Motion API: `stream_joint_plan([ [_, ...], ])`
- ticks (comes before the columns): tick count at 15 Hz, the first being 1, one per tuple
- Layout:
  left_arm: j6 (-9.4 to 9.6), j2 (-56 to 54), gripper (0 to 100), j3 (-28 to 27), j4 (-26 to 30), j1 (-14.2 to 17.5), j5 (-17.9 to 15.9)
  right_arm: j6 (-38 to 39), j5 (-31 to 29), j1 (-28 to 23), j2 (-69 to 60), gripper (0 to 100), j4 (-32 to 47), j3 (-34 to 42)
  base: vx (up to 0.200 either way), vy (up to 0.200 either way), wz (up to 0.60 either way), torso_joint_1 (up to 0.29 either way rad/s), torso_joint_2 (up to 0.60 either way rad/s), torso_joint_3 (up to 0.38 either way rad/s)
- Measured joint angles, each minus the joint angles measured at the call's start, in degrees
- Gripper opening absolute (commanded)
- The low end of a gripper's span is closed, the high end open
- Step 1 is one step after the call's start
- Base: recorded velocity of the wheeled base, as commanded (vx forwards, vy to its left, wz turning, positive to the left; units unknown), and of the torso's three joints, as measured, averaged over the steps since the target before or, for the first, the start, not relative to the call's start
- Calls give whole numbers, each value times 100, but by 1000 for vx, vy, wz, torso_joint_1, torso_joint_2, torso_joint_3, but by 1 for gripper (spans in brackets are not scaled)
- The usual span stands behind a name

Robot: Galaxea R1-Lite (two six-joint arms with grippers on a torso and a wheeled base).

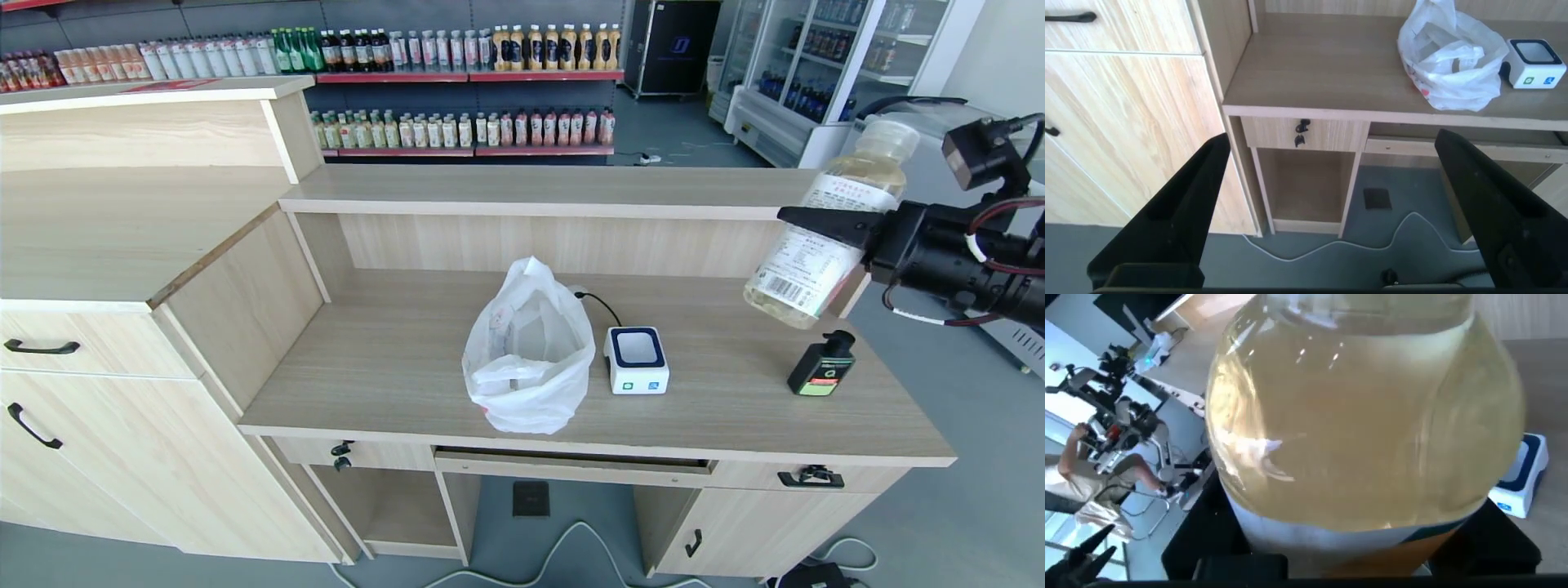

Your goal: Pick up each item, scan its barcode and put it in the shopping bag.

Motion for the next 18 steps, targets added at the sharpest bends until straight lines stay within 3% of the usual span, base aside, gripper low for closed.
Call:
stream_joint_plan([
  [2, 0, 0, 100, 0, 0, 0, -2, 539, 561, 302, -694, 0, 79, 406, 0, 0, 0, 0, 0, 0],
  [5, 2, 0, 100, 0, 0, 0, -2, 1092, 736, 1003, -1323, 0, 88, 602, 0, 0, 0, 0, 0, 0],
  [11, 5, 0, 100, 0, 0, 0, -2, 1403, 1015, 2020, -1692, 0, 102, 373, 0, 0, 0, 0, 0, 0],
  [18, 0, 0, 100, 0, 0, 0, -5, 1379, 1101, 2205, -1802, 0, 129, 528, 0, 0, 0, 0, 0, 0],
])
